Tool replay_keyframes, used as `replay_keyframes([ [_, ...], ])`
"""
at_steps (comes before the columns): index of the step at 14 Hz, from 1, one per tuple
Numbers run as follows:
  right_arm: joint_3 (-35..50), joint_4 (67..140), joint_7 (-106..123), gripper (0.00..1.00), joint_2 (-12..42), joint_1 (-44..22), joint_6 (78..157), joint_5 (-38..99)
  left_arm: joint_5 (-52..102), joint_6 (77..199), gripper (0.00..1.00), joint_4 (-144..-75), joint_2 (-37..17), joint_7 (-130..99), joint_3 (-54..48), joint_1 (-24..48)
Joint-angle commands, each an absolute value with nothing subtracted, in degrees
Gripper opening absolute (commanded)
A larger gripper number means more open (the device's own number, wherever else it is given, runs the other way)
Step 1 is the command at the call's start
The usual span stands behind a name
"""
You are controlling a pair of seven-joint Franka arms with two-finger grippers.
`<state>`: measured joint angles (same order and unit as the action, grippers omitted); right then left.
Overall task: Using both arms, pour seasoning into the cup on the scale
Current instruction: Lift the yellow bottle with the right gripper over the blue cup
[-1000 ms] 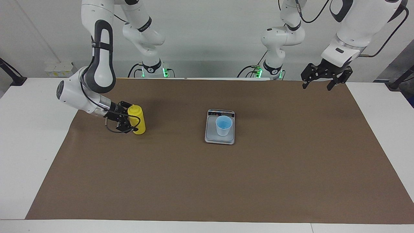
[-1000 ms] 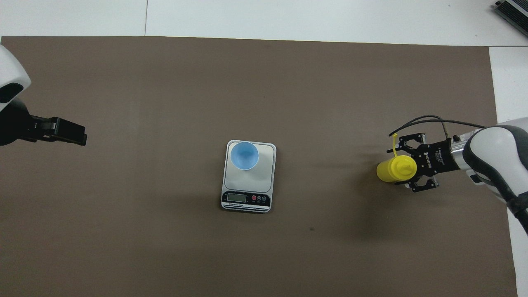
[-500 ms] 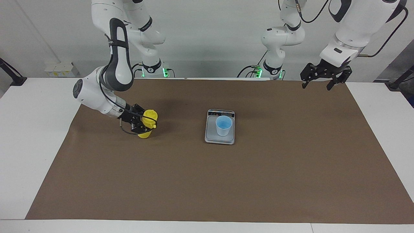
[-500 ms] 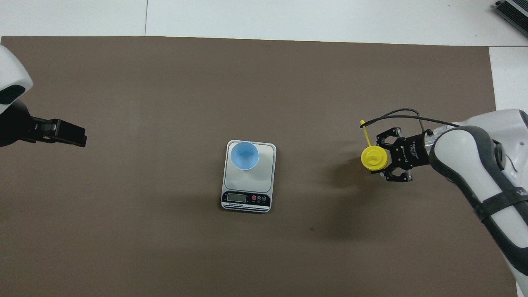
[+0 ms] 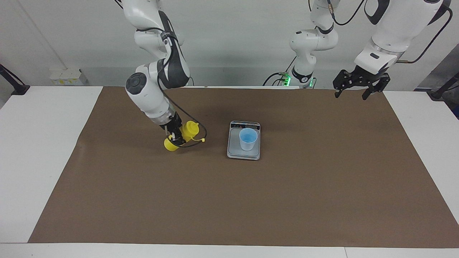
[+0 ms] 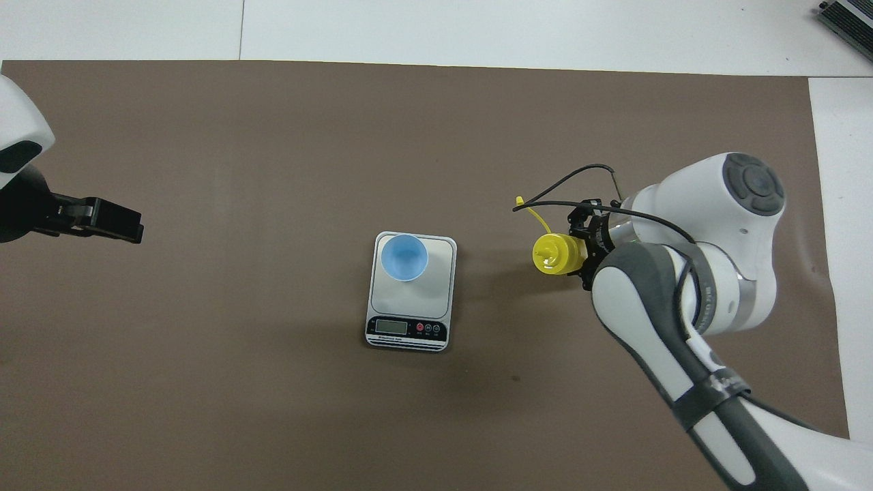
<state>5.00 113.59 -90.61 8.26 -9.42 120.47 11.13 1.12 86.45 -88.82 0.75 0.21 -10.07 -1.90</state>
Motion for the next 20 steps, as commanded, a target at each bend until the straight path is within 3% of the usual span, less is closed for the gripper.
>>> replay_keyframes([
  [1, 5.10, 109.79, -99.99, 0.00, 9.49, -13.08, 120.94, 3.37, 0.18, 84.90, 1.00, -87.80, 0.53, 0.70, -10.28, -1.76],
  [9, 5.01, 101.18, -110.47, 0.00, 12.56, -21.17, 120.33, -13.42, 0.18, 86.31, 1.00, -89.03, 0.79, 1.05, -10.28, -1.93],
  [16, 5.10, 94.49, -114.34, 0.00, 16.78, -23.98, 120.15, -29.94, 0.18, 86.31, 1.00, -89.12, 1.05, 1.14, -10.28, -2.11],
  [20, 5.19, 91.42, -114.43, 0.00, 19.24, -28.46, 116.74, -40.92, 0.18, 86.22, 1.00, -89.12, 1.05, 1.14, -10.28, -2.11],
])
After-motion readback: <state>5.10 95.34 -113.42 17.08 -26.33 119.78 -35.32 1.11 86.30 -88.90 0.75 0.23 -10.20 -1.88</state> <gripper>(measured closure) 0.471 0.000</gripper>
